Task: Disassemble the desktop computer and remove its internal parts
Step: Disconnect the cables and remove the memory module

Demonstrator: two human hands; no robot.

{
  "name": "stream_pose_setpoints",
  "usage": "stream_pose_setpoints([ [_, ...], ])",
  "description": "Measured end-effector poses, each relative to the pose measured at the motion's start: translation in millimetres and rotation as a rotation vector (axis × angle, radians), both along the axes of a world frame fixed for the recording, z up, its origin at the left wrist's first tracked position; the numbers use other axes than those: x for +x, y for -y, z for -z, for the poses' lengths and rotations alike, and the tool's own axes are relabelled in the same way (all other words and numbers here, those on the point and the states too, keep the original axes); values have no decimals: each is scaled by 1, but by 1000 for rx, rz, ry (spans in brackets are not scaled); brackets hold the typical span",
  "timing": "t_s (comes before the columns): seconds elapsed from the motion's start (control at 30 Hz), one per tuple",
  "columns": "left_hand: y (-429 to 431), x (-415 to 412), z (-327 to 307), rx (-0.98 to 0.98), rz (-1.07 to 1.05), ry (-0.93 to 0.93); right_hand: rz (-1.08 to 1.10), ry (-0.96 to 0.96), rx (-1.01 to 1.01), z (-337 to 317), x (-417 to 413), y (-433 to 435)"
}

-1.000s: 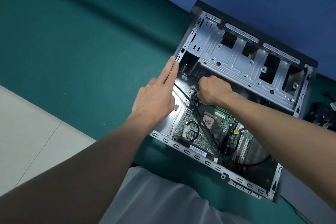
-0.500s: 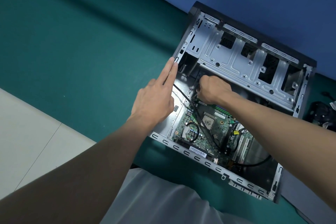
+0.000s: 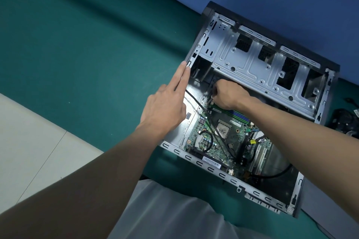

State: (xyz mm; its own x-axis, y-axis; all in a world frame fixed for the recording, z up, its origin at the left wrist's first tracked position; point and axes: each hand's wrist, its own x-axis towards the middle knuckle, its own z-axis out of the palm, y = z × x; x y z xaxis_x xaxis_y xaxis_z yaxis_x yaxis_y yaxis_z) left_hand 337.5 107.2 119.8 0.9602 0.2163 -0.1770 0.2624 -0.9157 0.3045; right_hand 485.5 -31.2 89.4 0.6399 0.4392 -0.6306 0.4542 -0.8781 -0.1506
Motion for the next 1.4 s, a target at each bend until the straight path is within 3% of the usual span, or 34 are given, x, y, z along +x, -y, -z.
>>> stream_pose_setpoints([
  [0.2, 1, 0, 0, 6, -1, -3, -51, 104, -31, 5, -4, 5],
  [0.37, 0, 0, 0, 8, -1, -1, 17, 18, 62, 3, -5, 0],
  [0.57, 0, 0, 1, 8, -1, 1, -29, 109, -2, 5, -4, 6],
  [0.73, 0, 0, 1, 1, 1, 1, 21, 1, 38, 3, -2, 4],
  [0.9, 0, 0, 0, 10, 3, -5, -19, 88, -10, 1, -5, 4],
  [1.03, 1, 0, 0, 14, 0, -3, 29, 19, 36, 0, -6, 1],
  [1.4, 0, 0, 1, 17, 5, 5, -51, 73, 6, -7, -7, 2],
])
